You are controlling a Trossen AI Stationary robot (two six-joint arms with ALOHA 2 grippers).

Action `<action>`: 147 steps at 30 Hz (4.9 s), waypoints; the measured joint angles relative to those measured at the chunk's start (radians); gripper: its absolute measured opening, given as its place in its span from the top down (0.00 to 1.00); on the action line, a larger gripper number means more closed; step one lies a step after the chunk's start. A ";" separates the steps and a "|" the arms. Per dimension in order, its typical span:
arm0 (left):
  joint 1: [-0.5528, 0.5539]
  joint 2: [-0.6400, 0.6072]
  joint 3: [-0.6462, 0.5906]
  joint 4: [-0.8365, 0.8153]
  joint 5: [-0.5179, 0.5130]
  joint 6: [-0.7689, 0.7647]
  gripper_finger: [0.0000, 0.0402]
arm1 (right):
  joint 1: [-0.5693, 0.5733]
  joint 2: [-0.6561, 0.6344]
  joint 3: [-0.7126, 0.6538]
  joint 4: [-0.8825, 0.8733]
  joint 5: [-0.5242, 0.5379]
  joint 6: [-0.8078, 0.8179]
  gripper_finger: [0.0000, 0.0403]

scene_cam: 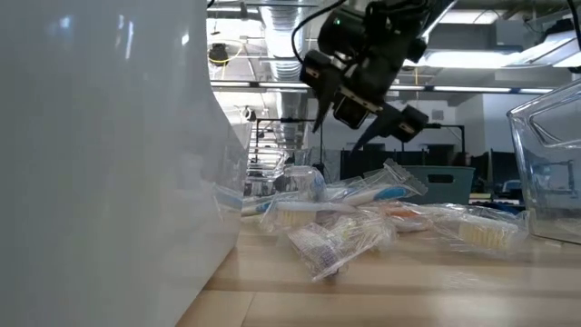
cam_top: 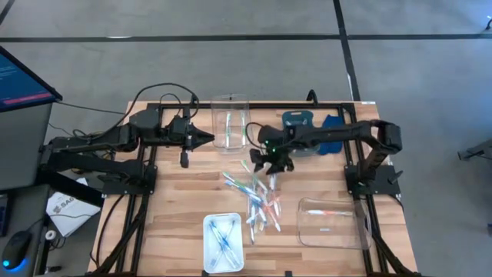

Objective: Pick & Place Toothbrushes
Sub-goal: Put the purple toothbrush into the green bin

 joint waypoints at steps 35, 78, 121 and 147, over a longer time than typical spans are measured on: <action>0.000 0.000 0.000 -0.007 0.000 0.002 0.94 | -0.011 0.022 0.159 -0.246 0.210 -0.655 0.98; 0.000 -0.004 0.000 -0.088 0.001 -0.025 0.94 | -0.019 0.395 0.662 -0.653 0.344 -1.207 1.00; -0.037 -0.004 0.000 -0.104 0.001 -0.027 0.94 | -0.056 0.390 0.524 -0.525 0.375 -1.410 1.00; -0.036 -0.004 0.000 -0.104 0.001 -0.045 0.94 | -0.084 0.393 0.460 -0.503 0.398 -1.359 1.00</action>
